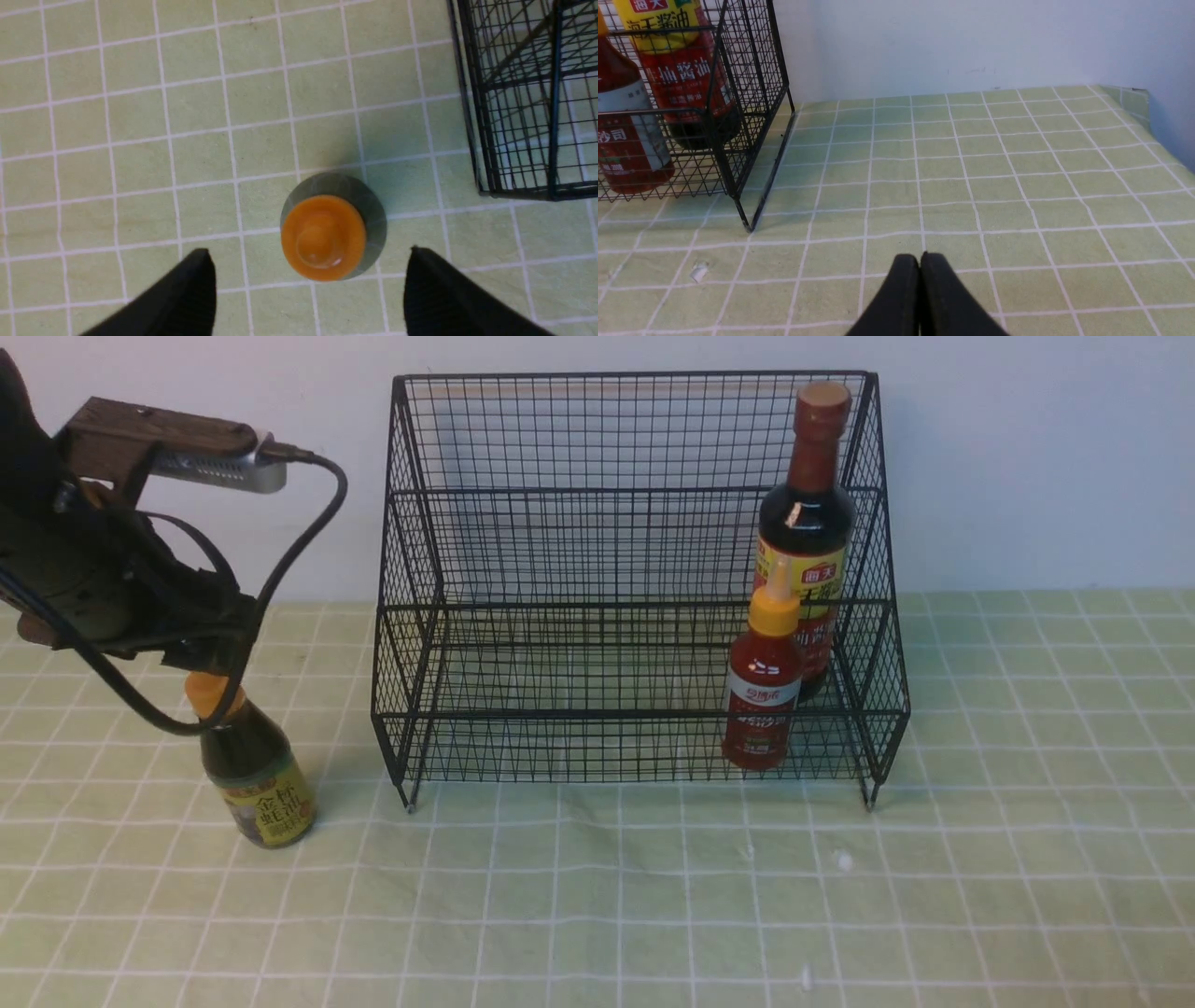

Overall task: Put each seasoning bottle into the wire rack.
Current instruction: Use the left arm to grab the condiment bottle closest to it

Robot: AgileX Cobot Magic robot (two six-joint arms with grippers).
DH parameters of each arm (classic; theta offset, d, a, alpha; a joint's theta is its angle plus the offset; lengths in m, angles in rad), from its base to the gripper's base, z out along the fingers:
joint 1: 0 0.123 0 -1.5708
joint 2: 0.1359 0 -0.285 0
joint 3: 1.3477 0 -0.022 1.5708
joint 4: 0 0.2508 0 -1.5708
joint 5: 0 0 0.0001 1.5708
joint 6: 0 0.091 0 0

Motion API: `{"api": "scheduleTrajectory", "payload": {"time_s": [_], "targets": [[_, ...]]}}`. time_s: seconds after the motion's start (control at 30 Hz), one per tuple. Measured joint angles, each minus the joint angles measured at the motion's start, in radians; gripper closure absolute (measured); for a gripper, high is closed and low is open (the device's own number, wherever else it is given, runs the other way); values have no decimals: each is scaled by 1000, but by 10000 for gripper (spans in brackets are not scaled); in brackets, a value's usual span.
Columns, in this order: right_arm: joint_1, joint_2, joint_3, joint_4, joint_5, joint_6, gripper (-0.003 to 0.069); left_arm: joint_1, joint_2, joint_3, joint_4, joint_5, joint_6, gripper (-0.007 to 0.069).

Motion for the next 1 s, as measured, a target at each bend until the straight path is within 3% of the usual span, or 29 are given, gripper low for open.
{"api": "scheduleTrajectory", "payload": {"time_s": [0.17, 0.57, 0.67, 0.8, 1.0], "targets": [[0, 0, 0, 0, 0, 0, 673, 0, 53, -2, 7, -11, -16, 92], [0, 0, 0, 0, 0, 0, 673, 0, 119, -2, 8, -32, -52, 107], [0, 0, 0, 0, 0, 0, 673, 0, 130, -3, 3, -32, -52, 177], [0, 0, 0, 0, 0, 0, 673, 0, 136, -3, -13, -32, -53, 341], [0, 0, 0, 0, 0, 0, 673, 0, 134, -5, -15, -16, -54, 337]]}}
